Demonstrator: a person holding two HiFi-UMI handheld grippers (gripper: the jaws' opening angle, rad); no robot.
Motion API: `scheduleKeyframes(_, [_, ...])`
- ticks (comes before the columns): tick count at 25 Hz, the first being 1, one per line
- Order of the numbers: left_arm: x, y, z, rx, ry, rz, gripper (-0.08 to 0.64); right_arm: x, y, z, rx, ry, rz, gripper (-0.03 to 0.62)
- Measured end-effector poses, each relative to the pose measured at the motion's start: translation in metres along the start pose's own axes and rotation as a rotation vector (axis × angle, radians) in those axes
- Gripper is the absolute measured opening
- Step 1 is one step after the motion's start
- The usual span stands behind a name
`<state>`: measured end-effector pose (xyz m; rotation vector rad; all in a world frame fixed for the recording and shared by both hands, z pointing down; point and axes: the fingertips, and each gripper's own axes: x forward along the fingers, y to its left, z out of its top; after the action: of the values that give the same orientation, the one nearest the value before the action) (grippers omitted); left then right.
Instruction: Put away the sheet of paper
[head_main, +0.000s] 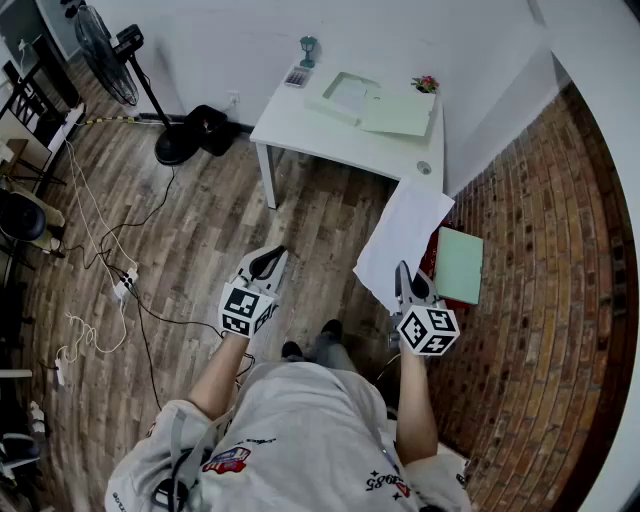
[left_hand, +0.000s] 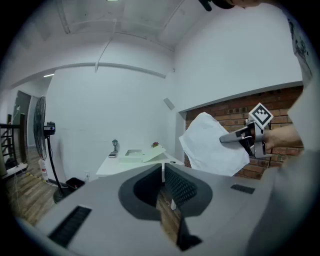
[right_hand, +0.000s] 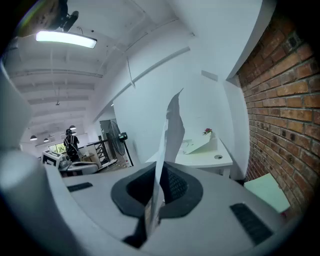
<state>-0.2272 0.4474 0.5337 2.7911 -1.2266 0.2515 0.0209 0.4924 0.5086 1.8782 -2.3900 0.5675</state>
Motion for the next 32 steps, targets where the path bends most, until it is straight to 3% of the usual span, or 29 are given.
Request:
scheduleKeyframes(19, [0.009,0.003,-0.009,-0.014,0.022,-0.026,0.032,-0.001,-0.006,0.001,0.014,-0.021,-0.013,-0.002])
scheduleKeyframes(25, [0.051,0.011,-0.004,-0.013,0.031,-0.046,0.032,0.023,-0.031,0.008,0.031,-0.018,-0.02,-0.002])
scheduleKeyframes(32, [0.127,0.029,0.004,-0.009,0.047,-0.036,0.032,0.088,-0.087,0.023,0.05,0.004,-0.007,-0.002])
